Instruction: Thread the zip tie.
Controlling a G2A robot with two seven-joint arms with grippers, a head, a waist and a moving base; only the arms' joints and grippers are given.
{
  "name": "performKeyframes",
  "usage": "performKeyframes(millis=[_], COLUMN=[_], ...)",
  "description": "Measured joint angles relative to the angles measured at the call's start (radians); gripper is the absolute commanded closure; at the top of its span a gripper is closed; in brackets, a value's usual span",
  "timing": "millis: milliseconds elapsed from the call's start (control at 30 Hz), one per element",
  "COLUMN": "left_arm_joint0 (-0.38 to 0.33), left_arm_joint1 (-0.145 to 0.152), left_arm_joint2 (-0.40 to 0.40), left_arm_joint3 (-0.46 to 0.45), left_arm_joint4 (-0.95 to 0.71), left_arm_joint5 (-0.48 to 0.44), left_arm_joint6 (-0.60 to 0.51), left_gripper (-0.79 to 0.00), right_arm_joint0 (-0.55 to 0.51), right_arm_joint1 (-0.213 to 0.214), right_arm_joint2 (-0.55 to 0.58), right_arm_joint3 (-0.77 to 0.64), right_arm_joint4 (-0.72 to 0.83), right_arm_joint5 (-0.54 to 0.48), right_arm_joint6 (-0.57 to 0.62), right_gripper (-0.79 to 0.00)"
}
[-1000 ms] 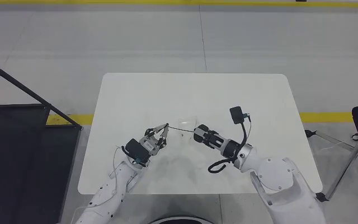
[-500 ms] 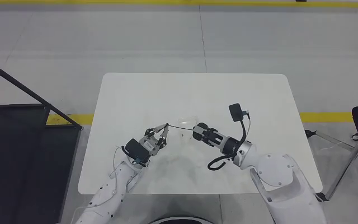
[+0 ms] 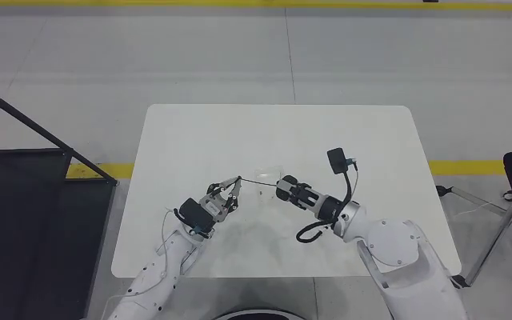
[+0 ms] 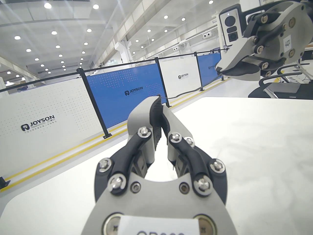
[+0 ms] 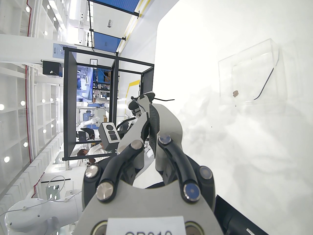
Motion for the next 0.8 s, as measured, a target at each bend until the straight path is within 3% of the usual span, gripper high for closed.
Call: performKeyframes(millis=[800], left_arm_joint0=[0.0], left_arm_joint1=[0.0], left_arm_joint2=[0.0], left_arm_joint3=[0.0], left_arm_joint4=[0.0], left_arm_joint5=[0.0], left_arm_joint6=[0.0], left_gripper=[0.0], right_arm_joint0=[0.005], right_arm_joint1=[-0.001], right_arm_joint2=[0.006], right_arm_joint3=[0.013], right_arm_joint4=[0.022], right_arm_joint5=[0.005], right_arm_joint6=[0.005], right_gripper=[0.0])
